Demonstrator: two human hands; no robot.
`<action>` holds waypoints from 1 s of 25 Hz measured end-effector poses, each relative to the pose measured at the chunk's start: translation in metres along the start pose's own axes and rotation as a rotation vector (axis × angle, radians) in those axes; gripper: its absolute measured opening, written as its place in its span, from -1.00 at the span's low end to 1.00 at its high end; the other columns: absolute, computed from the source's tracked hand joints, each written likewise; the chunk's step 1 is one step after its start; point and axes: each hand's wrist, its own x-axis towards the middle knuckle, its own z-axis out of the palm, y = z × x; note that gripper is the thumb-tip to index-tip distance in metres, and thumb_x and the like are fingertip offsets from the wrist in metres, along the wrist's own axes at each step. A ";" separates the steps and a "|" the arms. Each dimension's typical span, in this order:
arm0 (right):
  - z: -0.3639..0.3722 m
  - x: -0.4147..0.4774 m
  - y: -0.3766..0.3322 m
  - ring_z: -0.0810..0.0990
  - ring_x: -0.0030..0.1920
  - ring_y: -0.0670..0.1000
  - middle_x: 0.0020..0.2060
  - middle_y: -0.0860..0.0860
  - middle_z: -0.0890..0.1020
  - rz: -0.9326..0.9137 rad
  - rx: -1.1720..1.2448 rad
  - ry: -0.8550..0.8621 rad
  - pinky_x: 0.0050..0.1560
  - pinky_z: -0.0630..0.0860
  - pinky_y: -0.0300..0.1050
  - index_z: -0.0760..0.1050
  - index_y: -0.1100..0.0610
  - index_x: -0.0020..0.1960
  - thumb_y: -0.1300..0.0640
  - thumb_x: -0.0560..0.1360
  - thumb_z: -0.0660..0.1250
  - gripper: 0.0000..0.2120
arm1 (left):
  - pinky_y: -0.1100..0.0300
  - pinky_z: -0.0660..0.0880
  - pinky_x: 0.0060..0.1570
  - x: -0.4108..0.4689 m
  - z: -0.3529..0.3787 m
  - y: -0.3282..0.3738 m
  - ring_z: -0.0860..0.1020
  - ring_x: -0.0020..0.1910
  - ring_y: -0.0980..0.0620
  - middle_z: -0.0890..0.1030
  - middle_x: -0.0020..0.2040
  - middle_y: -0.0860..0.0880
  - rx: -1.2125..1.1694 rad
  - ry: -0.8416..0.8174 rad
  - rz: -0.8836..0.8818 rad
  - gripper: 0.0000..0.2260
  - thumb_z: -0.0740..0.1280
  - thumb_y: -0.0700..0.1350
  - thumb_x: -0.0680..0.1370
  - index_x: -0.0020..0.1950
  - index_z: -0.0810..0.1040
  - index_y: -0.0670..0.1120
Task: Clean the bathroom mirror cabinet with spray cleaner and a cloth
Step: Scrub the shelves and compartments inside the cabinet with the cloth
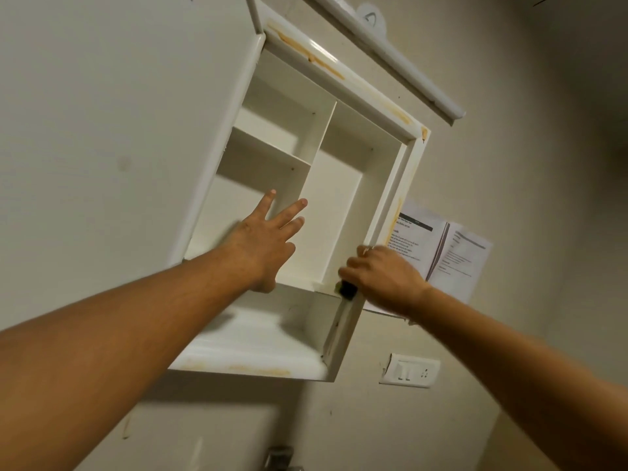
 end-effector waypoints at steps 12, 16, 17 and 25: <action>0.054 -0.037 -0.111 0.55 -0.17 0.07 -0.17 0.01 0.58 0.006 0.162 -0.142 -0.15 0.58 0.02 0.53 0.04 0.04 0.10 0.51 0.46 -0.85 | -0.45 -0.23 0.47 -0.013 0.013 0.016 -0.47 0.56 -0.27 -0.12 0.69 -0.15 -0.011 -0.054 -0.002 -0.26 0.17 0.48 0.51 0.55 0.37 0.05; 0.006 -0.008 -0.029 0.48 -0.17 0.05 -0.17 0.04 0.55 0.114 -0.010 -0.009 -0.18 0.50 -0.02 0.51 0.07 0.08 0.12 0.52 0.41 -0.84 | -0.46 -0.22 0.48 -0.015 0.015 0.019 -0.49 0.54 -0.30 -0.14 0.69 -0.16 -0.003 -0.053 -0.005 -0.22 0.17 0.52 0.49 0.56 0.36 0.05; 0.003 -0.005 -0.026 0.46 -0.18 0.04 -0.17 0.04 0.54 0.155 -0.003 -0.001 -0.20 0.46 -0.04 0.51 0.08 0.08 0.15 0.52 0.40 -0.84 | -0.46 -0.21 0.48 -0.014 0.016 0.020 -0.50 0.53 -0.32 -0.14 0.69 -0.17 0.012 -0.054 -0.008 -0.20 0.16 0.53 0.48 0.56 0.35 0.05; 0.054 -0.039 -0.130 0.56 -0.11 0.06 -0.09 0.01 0.58 0.026 0.219 -0.222 -0.13 0.59 0.00 0.53 0.05 0.14 0.15 0.56 0.39 -0.83 | -0.46 -0.21 0.48 -0.022 0.024 0.027 -0.53 0.51 -0.31 -0.12 0.69 -0.15 0.009 -0.081 0.016 -0.18 0.16 0.55 0.45 0.54 0.38 0.05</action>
